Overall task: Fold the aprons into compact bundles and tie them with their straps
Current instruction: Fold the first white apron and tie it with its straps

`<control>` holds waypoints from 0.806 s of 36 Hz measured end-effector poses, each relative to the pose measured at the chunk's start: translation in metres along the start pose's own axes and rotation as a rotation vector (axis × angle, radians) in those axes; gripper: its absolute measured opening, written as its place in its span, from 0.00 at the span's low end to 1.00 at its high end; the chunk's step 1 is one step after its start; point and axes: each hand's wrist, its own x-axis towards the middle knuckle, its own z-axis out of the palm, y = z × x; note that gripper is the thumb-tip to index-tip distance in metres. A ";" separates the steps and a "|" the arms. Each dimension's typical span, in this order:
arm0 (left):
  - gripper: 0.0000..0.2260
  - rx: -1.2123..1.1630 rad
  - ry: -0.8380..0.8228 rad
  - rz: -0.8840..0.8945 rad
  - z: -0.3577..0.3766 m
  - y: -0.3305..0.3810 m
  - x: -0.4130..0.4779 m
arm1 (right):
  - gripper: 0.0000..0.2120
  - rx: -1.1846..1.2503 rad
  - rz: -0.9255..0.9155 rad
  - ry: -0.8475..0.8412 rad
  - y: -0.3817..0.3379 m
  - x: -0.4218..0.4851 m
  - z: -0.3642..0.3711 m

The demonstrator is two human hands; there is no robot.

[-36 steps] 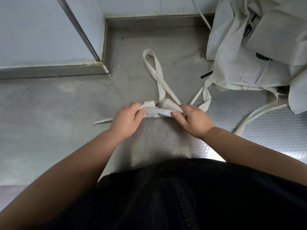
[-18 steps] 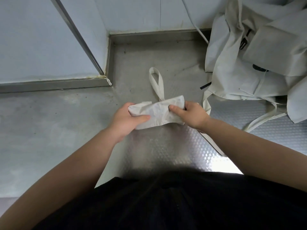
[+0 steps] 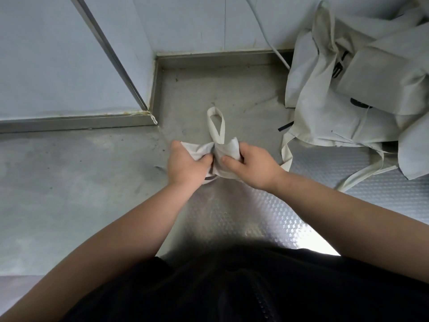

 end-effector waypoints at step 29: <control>0.08 0.166 -0.473 0.071 -0.006 -0.014 0.006 | 0.17 -0.259 0.107 -0.257 -0.004 0.011 0.000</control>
